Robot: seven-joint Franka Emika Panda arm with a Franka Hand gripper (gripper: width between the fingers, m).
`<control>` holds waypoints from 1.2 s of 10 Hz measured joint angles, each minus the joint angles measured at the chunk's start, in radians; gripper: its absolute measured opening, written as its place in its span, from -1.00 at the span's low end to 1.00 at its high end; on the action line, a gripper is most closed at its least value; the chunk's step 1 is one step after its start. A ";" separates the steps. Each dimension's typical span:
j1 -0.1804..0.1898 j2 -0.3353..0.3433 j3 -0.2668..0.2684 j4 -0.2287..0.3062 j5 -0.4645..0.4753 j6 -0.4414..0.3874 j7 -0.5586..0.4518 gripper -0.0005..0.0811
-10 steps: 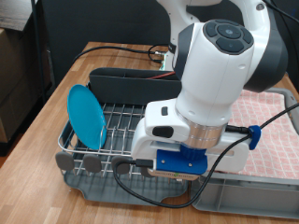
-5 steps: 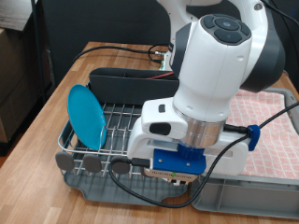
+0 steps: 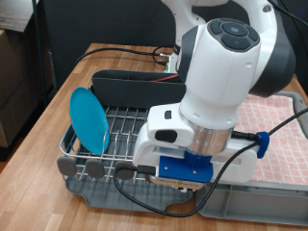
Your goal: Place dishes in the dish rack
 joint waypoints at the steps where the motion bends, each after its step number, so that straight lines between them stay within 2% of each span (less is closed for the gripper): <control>1: 0.000 0.003 0.002 -0.002 0.000 0.002 0.003 -0.81; 11: -0.003 0.027 0.007 -0.004 0.005 0.000 0.006 -0.78; 12: -0.005 0.029 0.009 -0.004 0.009 -0.004 0.003 -0.31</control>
